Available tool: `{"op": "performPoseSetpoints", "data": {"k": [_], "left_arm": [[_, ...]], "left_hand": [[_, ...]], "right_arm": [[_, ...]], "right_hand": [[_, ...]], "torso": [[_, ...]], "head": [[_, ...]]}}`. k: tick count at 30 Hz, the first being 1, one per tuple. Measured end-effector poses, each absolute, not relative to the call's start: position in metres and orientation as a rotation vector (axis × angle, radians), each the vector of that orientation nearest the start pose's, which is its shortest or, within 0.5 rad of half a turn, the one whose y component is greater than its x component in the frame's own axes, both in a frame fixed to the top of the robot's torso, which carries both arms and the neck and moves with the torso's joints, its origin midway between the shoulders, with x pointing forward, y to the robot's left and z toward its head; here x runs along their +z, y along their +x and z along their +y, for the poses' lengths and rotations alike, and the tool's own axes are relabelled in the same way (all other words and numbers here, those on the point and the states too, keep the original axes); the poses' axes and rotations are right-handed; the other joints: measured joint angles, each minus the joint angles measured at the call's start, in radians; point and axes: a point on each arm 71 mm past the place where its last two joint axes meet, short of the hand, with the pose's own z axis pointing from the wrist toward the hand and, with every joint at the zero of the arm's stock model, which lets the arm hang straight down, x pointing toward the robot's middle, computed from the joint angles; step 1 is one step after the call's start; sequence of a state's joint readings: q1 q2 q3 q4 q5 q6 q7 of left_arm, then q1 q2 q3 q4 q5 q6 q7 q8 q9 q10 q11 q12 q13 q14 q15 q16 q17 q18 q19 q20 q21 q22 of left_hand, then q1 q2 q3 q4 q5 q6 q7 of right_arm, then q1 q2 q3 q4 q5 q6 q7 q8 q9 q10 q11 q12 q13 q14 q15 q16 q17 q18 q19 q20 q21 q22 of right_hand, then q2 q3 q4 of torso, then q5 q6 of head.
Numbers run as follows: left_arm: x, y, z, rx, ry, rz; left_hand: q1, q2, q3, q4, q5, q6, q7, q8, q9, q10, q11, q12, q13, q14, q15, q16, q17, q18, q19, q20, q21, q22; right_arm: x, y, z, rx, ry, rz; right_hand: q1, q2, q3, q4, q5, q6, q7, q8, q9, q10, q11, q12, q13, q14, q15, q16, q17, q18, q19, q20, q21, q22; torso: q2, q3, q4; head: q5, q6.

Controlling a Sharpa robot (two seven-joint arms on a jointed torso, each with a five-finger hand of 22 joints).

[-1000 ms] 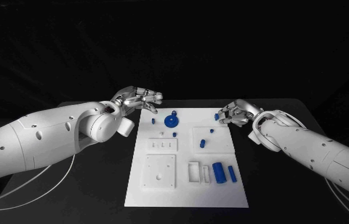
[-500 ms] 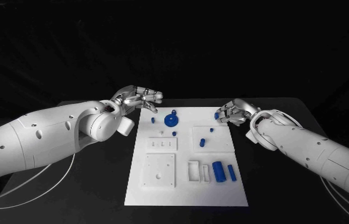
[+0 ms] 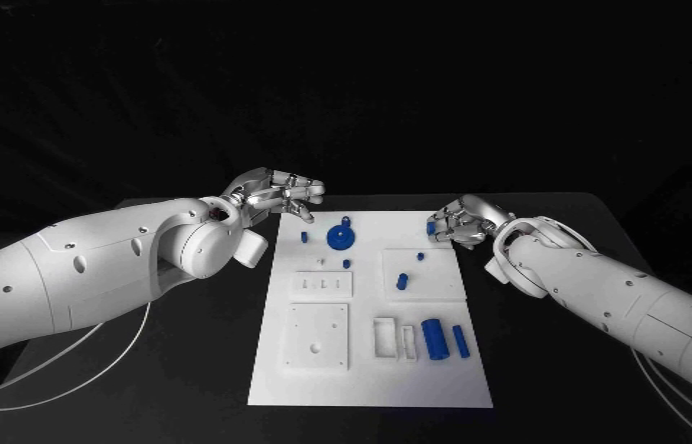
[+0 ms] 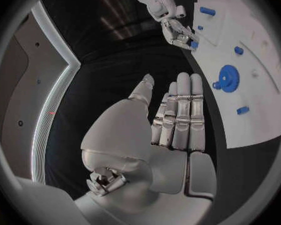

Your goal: Assemble the parts on the task board

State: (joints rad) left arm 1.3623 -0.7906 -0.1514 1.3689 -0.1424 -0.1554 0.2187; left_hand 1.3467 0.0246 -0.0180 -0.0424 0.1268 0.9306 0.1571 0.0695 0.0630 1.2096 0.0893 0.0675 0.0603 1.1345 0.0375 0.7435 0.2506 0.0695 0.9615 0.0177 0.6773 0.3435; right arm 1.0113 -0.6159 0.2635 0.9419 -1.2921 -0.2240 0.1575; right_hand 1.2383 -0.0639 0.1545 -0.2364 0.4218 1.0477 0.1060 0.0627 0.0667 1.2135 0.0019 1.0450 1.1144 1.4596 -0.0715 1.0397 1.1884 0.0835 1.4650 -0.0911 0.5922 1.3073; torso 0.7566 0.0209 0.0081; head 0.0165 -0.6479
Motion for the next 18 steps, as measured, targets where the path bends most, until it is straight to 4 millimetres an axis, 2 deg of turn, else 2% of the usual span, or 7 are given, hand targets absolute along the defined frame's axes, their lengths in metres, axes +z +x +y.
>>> {"op": "performPoseSetpoints", "data": {"k": [6,18], "left_arm": [[-0.1544,0.5276,0.2207,-1.416,-0.909,1.652],[-0.1546,0.5277,0.2206,-1.416,-0.909,1.655]], "left_hand": [[0.0,0.0,0.0,0.0,0.0,0.0,0.0,0.0,0.0,0.0,0.0,0.0,0.0,0.0,0.0,0.0,0.0,0.0,0.0,0.0,0.0,0.0],[0.0,0.0,0.0,0.0,0.0,0.0,0.0,0.0,0.001,0.0,0.0,0.0,0.0,0.0,0.0,0.0,0.002,0.0,0.0,0.0,0.0,0.003]], "right_arm": [[-0.2341,0.5635,-0.2659,0.701,0.222,1.652],[-0.2349,0.5637,-0.2641,0.703,0.223,1.656]], "right_hand": [[0.002,0.013,0.028,-0.003,-0.04,0.033,-0.006,0.0,0.0,0.0,0.0,0.004,0.003,0.0,0.0,0.0,0.001,0.0,0.0,0.0,0.0,0.0],[-0.001,0.017,0.048,-0.002,-0.054,0.059,-0.015,0.0,0.001,0.0,0.0,0.004,0.006,0.0,0.0,0.0,0.004,0.0,0.0,0.0,0.0,0.0]], "torso": [[0.0,0.0006,0.0],[0.0,0.0012,-0.001]], "head": [[0.0,0.0],[0.001,0.0]]}}
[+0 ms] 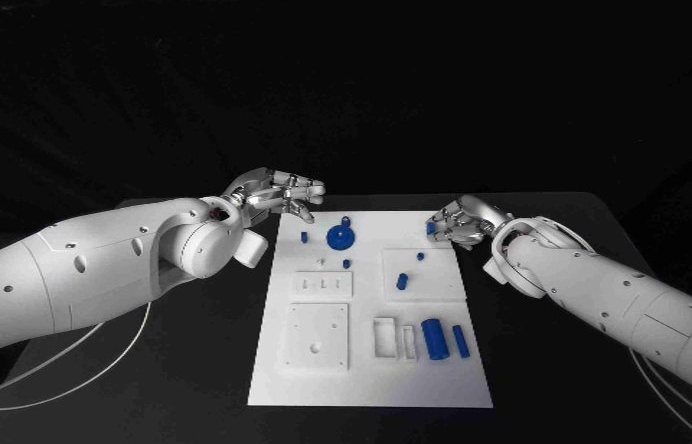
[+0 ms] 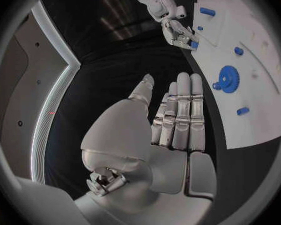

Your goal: Assemble the parts on the task board

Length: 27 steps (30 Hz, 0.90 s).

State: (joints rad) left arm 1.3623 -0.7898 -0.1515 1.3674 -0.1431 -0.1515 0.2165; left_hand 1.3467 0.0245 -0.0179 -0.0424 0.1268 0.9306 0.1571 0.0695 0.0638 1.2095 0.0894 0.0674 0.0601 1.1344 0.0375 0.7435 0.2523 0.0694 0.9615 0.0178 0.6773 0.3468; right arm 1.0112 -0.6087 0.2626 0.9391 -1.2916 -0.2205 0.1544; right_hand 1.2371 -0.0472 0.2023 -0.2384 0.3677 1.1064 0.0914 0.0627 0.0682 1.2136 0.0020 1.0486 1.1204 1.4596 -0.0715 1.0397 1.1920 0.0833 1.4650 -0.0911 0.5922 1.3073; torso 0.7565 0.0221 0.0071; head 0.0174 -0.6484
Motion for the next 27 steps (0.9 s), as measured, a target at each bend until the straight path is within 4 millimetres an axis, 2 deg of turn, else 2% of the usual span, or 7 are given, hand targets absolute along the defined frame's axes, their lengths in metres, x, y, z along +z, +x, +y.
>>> {"op": "performPoseSetpoints", "data": {"k": [6,9,16,20,23,27], "left_arm": [[-0.1546,0.5276,0.2206,-1.416,-0.908,1.656],[-0.1546,0.5276,0.2206,-1.417,-0.908,1.657],[-0.1547,0.5274,0.2206,-1.416,-0.906,1.66],[-0.1549,0.5272,0.2204,-1.415,-0.903,1.665],[-0.155,0.527,0.2199,-1.415,-0.899,1.67],[-0.1552,0.5265,0.2193,-1.412,-0.89,1.68]], "left_hand": [[0.0,0.0,0.0,0.0,0.0,0.0,0.0,0.0,0.0,0.0,0.0,0.0,0.0,0.0,0.0,0.0,0.0,0.0,0.0,0.0,0.0,0.001],[0.0,0.0,0.0,0.0,0.0,0.0,0.0,0.0,0.0,0.0,0.0,0.0,0.0,0.0,0.0,0.0,0.0,0.0,0.0,0.0,0.0,0.001],[0.0,0.0,0.0,0.0,0.0,0.004,-0.004,0.0,0.0,0.012,-0.002,0.004,0.0,0.004,-0.004,0.0,0.001,0.0,-0.004,-0.004,0.0,0.002],[0.005,0.005,0.0,0.0,0.0,0.028,-0.014,0.0,0.002,0.029,-0.011,0.006,0.001,0.007,-0.007,0.0,0.005,0.0,0.001,-0.008,0.0,0.005],[0.005,0.006,0.0,0.0,0.0,0.051,-0.021,0.004,0.003,0.036,-0.018,0.009,0.001,0.013,-0.013,0.008,0.011,0.0,0.002,-0.009,0.0,0.008],[0.004,0.014,0.0,0.0,0.0,0.081,-0.031,0.004,0.003,0.064,-0.028,0.024,0.001,0.016,-0.024,0.049,0.033,-0.002,0.011,-0.025,0.016,0.018]], "right_arm": [[-0.2353,0.5639,-0.2634,0.702,0.224,1.658],[-0.2353,0.564,-0.2632,0.7,0.226,1.657],[-0.2349,0.5644,-0.2638,0.686,0.235,1.649],[-0.2345,0.5642,-0.2649,0.672,0.243,1.64],[-0.2335,0.5637,-0.2654,0.663,0.246,1.632],[-0.2299,0.5619,-0.2653,0.656,0.246,1.618]], "right_hand": [[-0.005,0.005,0.003,0.003,-0.008,0.01,0.0,0.0,0.001,0.004,-0.004,0.001,0.002,0.0,0.0,0.0,0.0,0.0,0.0,0.0,0.0,0.001],[-0.005,0.005,0.001,0.01,-0.012,0.024,-0.007,0.0,0.001,0.004,-0.004,0.005,0.003,0.0,0.0,0.0,0.0,0.0,0.0,0.0,0.0,0.001],[0.004,0.014,0.013,0.016,-0.051,0.054,-0.016,-0.003,0.008,0.007,-0.015,0.005,0.005,0.0,0.0,0.0,0.001,0.0,0.001,-0.001,0.0,0.001],[0.004,0.014,0.03,0.015,-0.073,0.063,-0.018,-0.003,0.011,0.007,-0.015,0.005,0.007,0.0,0.0,0.0,0.005,0.0,0.004,-0.004,0.0,0.001],[0.004,0.014,0.055,0.016,-0.097,0.071,-0.023,-0.006,0.012,0.012,-0.02,0.005,0.008,0.0,-0.007,0.004,0.009,0.0,0.0,-0.007,0.0,0.001],[0.004,0.014,0.066,0.02,-0.103,0.078,-0.022,-0.002,0.015,0.012,-0.02,0.005,0.011,0.0,-0.007,0.004,0.011,0.0,0.0,-0.007,0.0,0.001]], "torso": [[0.001,0.0,0.0004],[0.001,-0.0001,0.0008],[0.001,-0.0001,0.0004],[0.0,0.0002,0.0001],[0.0,0.0005,-0.0001],[-0.002,0.0005,-0.001]], "head": [[0.0,0.0],[0.0,-0.001],[0.002,-0.003],[0.004,-0.005],[0.004,-0.005],[0.004,-0.004]]}}
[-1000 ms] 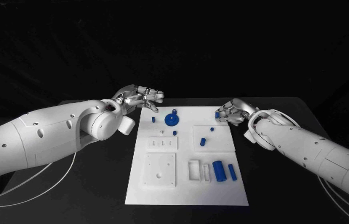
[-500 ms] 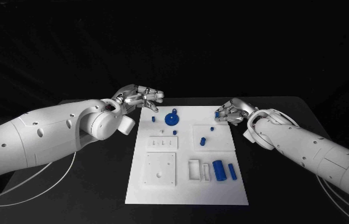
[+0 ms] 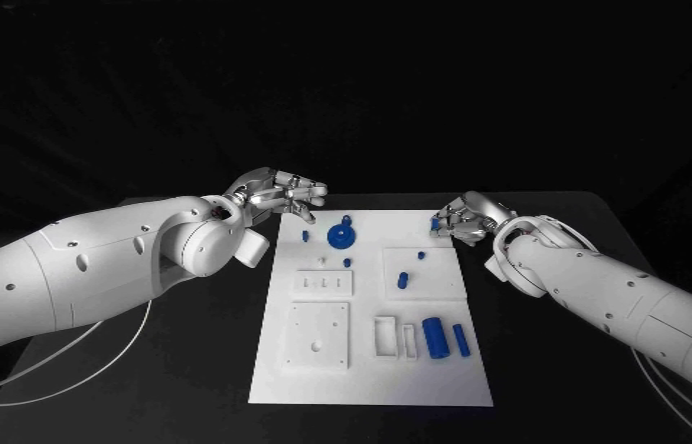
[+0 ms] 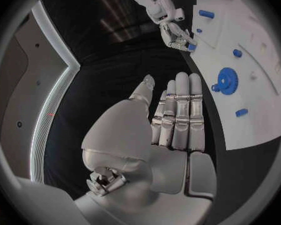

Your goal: Assemble the parts on the task board

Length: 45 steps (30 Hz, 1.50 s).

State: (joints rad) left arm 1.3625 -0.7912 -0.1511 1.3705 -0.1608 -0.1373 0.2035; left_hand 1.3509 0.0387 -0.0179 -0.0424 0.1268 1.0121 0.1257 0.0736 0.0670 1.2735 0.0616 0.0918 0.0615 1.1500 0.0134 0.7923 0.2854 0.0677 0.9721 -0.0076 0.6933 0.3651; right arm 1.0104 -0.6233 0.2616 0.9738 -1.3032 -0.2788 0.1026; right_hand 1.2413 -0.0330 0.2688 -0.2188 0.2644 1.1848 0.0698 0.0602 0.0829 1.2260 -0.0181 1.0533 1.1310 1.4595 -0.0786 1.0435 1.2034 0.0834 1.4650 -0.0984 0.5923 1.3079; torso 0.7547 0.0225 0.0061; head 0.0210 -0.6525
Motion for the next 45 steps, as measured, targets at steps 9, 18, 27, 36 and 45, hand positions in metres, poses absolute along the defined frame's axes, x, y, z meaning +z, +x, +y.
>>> {"op": "performPoseSetpoints", "data": {"k": [9,18,27,36,45], "left_arm": [[-0.153,0.527,0.217,-1.373,-0.858,1.726],[-0.143,0.536,0.206,-1.254,-0.778,1.84],[-0.148,0.543,0.183,-1.086,-0.728,1.975],[-0.153,0.551,0.166,-0.936,-0.724,2.023],[-0.157,0.554,0.157,-0.835,-0.728,2.059]], "left_hand": [[-0.03,0.013,-0.019,0.019,-0.004,0.045,-0.017,-0.002,0.007,0.071,-0.024,0.027,0.005,0.018,-0.028,0.086,0.051,-0.014,0.017,-0.024,0.046,0.033],[-0.072,0.009,-0.045,0.045,-0.011,0.112,-0.055,-0.002,0.039,0.195,-0.085,0.167,0.078,0.141,-0.096,0.304,0.183,-0.014,0.103,-0.093,0.237,0.156],[-0.128,-0.018,-0.041,0.08,-0.011,0.124,-0.067,-0.002,0.103,0.193,-0.094,0.252,0.142,0.166,-0.109,0.342,0.231,-0.014,0.098,-0.107,0.284,0.212],[-0.185,-0.085,0.016,0.138,-0.008,0.125,-0.068,-0.002,0.231,0.193,-0.101,0.314,0.204,0.169,-0.11,0.373,0.259,-0.014,0.116,-0.11,0.247,0.28],[-0.214,-0.143,0.055,0.217,-0.052,0.129,-0.083,-0.002,0.378,0.19,-0.105,0.336,0.249,0.165,-0.113,0.392,0.26,-0.014,0.124,-0.112,0.203,0.358]], "right_arm": [[-0.207,0.562,-0.26,0.649,0.226,1.581],[-0.178,0.555,-0.228,0.689,0.173,1.57],[-0.174,0.539,-0.178,0.728,0.106,1.63],[-0.179,0.527,-0.145,0.739,0.056,1.684],[-0.18,0.521,-0.124,0.75,0.026,1.704]], "right_hand": [[0.0,0.0,0.008,-0.001,-0.025,0.0,0.0,0.0,0.003,0.0,0.0,0.0,0.0,0.0,0.0,0.0,0.0,0.0,0.0,0.0,0.0,0.0],[0.0,0.0,0.029,0.021,-0.059,0.0,0.0,0.0,0.0,0.0,0.0,0.0,-0.001,0.0,0.0,0.0,-0.001,0.0,0.0,0.0,0.0,0.0],[0.008,-0.021,0.063,0.055,-0.072,-0.001,0.0,-0.003,-0.001,0.0,0.0,-0.001,-0.003,0.0,0.0,0.0,-0.001,0.0,0.0,0.0,0.0,0.0],[0.009,-0.031,0.07,0.062,-0.072,-0.001,0.0,-0.004,-0.003,0.0,0.0,-0.005,-0.005,0.0,0.0,0.0,-0.001,0.0,0.0,0.0,0.0,0.0],[0.009,-0.031,0.07,0.068,-0.072,-0.003,0.002,-0.002,-0.003,0.0,0.0,-0.005,-0.006,0.0,0.0,0.0,-0.001,0.0,0.0,0.0,0.0,0.0]], "torso": [[-0.009,0.0012,-0.0059],[-0.031,0.0042,-0.0106],[-0.049,0.0048,-0.0168],[-0.057,0.0042,-0.0195],[-0.055,0.0042,-0.0207]], "head": [[0.008,0.006],[0.019,0.0],[0.027,-0.01],[0.026,-0.009],[0.031,-0.006]]}}
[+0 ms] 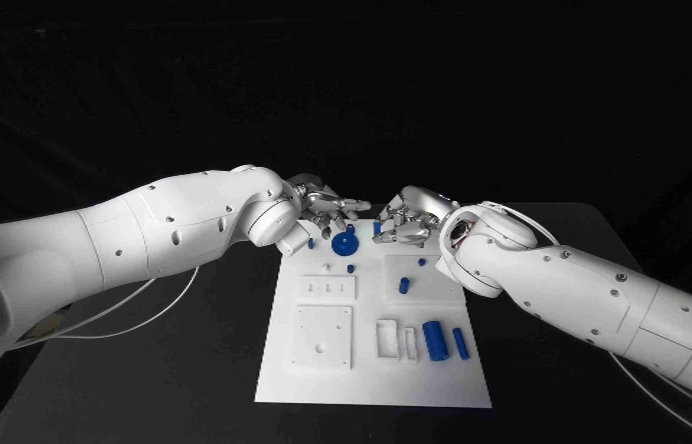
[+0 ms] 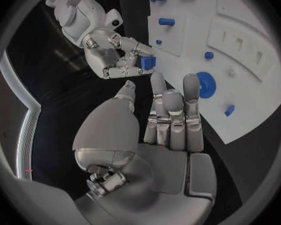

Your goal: Assemble the parts on the task board

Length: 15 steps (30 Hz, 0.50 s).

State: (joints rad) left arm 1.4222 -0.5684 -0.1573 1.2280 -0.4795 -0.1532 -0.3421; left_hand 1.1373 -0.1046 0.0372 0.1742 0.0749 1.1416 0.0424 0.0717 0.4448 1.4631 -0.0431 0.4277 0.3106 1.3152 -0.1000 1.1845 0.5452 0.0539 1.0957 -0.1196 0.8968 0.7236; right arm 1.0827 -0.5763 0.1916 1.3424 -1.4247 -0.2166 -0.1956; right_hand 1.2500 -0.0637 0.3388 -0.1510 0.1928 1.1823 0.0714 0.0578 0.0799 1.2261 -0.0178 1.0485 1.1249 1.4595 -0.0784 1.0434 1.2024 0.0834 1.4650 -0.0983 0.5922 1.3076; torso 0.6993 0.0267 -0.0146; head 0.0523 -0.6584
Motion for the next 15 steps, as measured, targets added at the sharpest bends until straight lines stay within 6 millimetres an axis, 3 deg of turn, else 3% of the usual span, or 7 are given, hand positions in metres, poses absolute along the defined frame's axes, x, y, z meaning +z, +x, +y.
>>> {"op": "performPoseSetpoints", "data": {"k": [7,15], "left_arm": [[-0.161,0.552,0.15,-0.773,-0.698,2.119],[-0.165,0.547,0.145,-0.724,-0.651,2.187]], "left_hand": [[0.003,-0.007,0.005,0.013,0.004,-0.013,0.006,0.0,0.006,0.0,0.0,0.0,0.005,-0.004,0.003,0.0,-0.01,0.0,0.005,0.005,-0.039,0.051],[0.003,-0.007,0.001,-0.001,0.006,-0.013,0.006,0.0,0.004,-0.002,0.002,0.0,0.007,-0.004,0.004,0.004,-0.016,0.0,0.025,0.005,-0.093,0.12]], "right_arm": [[-0.178,0.519,-0.115,0.748,0.019,1.702],[-0.178,0.518,-0.109,0.739,0.021,1.701]], "right_hand": [[-0.005,-0.005,0.006,0.006,0.032,0.0,0.0,0.003,0.001,0.0,0.0,0.0,0.0,0.0,0.0,0.0,0.0,0.0,0.0,0.0,0.0,0.0],[-0.006,-0.007,0.009,0.009,0.032,-0.002,0.001,0.003,0.004,0.0,0.0,0.0,0.0,0.0,0.0,0.0,0.0,0.0,0.0,0.0,0.0,0.0]], "torso": [[0.001,0.0002,0.0013],[0.002,0.0005,0.0005]], "head": [[0.0,-0.002],[0.002,-0.003]]}}
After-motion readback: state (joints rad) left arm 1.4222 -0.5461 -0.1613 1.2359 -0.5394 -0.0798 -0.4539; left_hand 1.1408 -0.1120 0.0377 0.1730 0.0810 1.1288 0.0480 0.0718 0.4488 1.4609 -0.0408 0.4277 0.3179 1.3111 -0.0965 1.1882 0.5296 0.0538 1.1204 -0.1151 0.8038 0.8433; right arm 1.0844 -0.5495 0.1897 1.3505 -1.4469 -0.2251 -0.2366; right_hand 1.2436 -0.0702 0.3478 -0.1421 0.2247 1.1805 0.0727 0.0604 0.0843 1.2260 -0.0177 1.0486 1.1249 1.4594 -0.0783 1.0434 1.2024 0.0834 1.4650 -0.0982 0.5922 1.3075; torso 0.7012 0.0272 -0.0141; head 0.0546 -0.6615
